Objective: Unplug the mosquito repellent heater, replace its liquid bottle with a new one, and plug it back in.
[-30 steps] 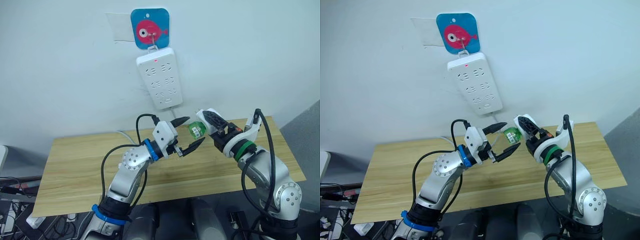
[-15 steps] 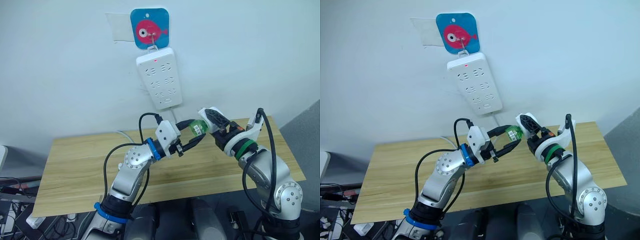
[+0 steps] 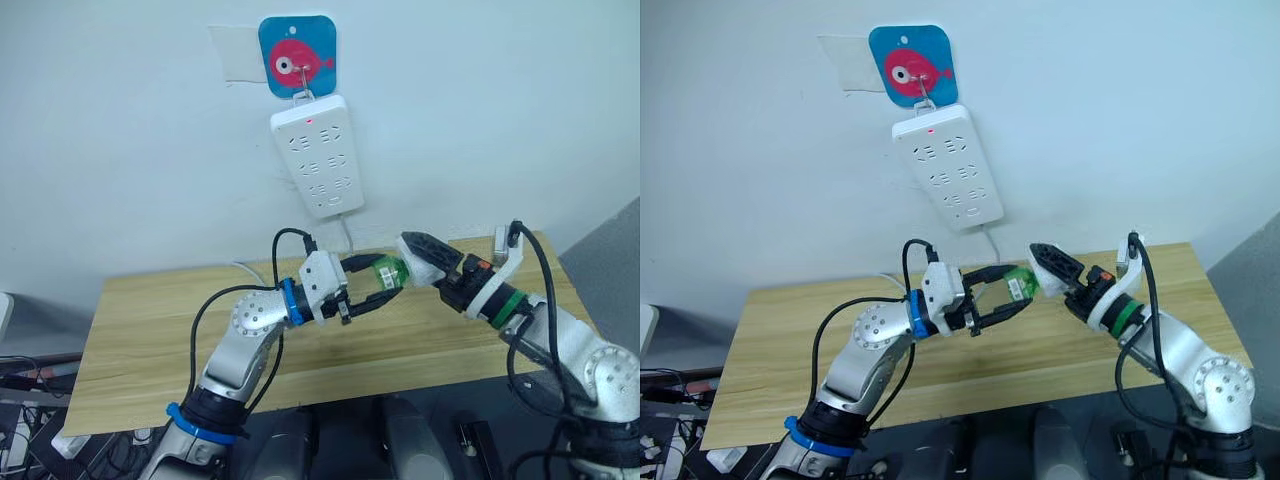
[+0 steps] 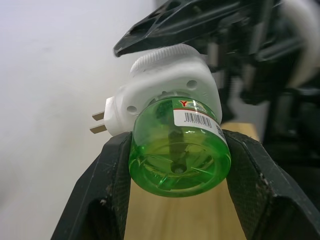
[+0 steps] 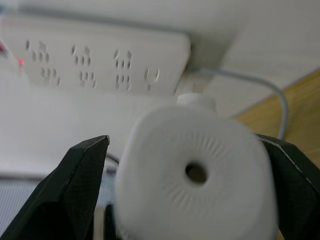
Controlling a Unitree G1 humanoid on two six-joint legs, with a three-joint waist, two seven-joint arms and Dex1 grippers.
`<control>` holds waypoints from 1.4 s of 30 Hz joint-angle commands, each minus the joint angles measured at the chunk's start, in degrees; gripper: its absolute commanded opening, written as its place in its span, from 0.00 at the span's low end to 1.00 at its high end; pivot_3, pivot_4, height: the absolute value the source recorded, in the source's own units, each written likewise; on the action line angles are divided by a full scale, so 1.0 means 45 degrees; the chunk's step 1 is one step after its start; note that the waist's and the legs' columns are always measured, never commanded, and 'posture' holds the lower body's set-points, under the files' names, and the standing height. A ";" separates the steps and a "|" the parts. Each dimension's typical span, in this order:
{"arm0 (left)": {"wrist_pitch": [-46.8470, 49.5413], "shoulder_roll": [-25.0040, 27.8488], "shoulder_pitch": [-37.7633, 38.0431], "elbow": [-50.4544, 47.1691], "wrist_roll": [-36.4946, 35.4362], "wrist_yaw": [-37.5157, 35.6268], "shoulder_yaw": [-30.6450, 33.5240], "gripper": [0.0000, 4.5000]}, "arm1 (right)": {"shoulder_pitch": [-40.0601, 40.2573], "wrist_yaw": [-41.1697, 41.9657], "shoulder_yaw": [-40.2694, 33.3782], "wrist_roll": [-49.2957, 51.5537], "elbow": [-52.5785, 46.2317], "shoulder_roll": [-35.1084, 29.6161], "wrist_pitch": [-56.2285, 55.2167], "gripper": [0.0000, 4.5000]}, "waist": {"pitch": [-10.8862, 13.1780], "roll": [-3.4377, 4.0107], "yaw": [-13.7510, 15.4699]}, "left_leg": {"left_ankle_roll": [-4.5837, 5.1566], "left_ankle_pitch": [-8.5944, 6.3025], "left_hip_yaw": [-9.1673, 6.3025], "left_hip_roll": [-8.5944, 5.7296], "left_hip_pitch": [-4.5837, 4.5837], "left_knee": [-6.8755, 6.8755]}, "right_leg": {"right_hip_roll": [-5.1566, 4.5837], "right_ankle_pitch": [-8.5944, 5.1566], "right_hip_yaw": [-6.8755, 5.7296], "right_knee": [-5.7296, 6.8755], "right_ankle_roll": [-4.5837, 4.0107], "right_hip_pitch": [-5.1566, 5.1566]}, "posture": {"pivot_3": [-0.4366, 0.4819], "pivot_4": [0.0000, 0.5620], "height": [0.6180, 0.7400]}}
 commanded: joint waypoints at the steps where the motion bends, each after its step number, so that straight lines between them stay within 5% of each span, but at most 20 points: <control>1: -0.0950 0.0452 0.0018 -0.0522 -0.0566 -0.1300 0.0063 0.50 | -0.1258 0.4047 -0.0378 0.0310 0.2640 -0.1780 0.3830 1.00 | 0.0010 0.0009 0.0006 | 0.0007 -0.0002 0.0012 0.0001 0.0002 0.0002 | 0.0000 0.0000 0.0005 -0.0001 0.0000 0.0001 | 0.27 0.50 1.00; 10: -0.2124 0.0643 -0.0140 -0.0074 -0.0223 -0.2253 -0.0153 0.50 | -0.3247 0.8994 0.2663 0.0310 0.5276 -0.5724 0.7428 1.00 | 0.0020 -0.0003 0.0190 | 0.0050 -0.0024 0.0053 0.0049 -0.0030 0.0018 | 0.0002 0.0004 -0.0015 -0.0050 -0.0002 0.0004 | 0.29 0.50 1.00; 17: -0.3233 0.0544 -0.0400 0.0158 0.0451 -0.2148 -0.0325 0.50 | -0.4190 0.9428 0.3970 0.0310 0.5491 -0.5948 0.7164 1.00 | 0.0030 -0.0021 0.0294 | 0.0058 -0.0030 0.0052 0.0045 -0.0054 0.0067 | -0.0001 0.0020 -0.0011 -0.0062 0.0024 0.0005 | 0.31 0.48 1.00; 31: -0.3105 0.0530 -0.0137 0.0053 0.0626 -0.1849 -0.0507 0.50 | -0.4156 0.8629 0.4028 0.0310 0.5275 -0.5762 0.6466 1.00 | 0.0029 -0.0020 0.0303 | 0.0085 -0.0048 0.0053 0.0040 -0.0075 0.0129 | -0.0002 0.0033 -0.0003 -0.0062 0.0045 0.0006 | 0.32 0.48 1.00; 37: -0.3307 0.0524 -0.0335 0.0285 0.0610 -0.1956 -0.0541 0.50 | -0.3930 0.8337 0.3901 0.0310 0.5112 -0.5744 0.6300 0.67 | 0.0029 -0.0020 0.0301 | 0.0086 -0.0048 0.0057 0.0041 -0.0077 0.0136 | -0.0002 0.0034 0.0000 -0.0062 0.0045 0.0006 | 0.32 0.48 1.00; 42: -0.3236 0.0516 -0.0358 0.0328 0.0575 -0.1941 -0.0571 0.50 | -0.3832 0.8347 0.3828 0.0310 0.4862 -0.5678 0.6185 0.67 | 0.0029 -0.0020 0.0301 | 0.0087 -0.0049 0.0056 0.0040 -0.0077 0.0141 | -0.0002 0.0035 -0.0001 -0.0059 0.0045 0.0006 | 0.32 0.49 1.00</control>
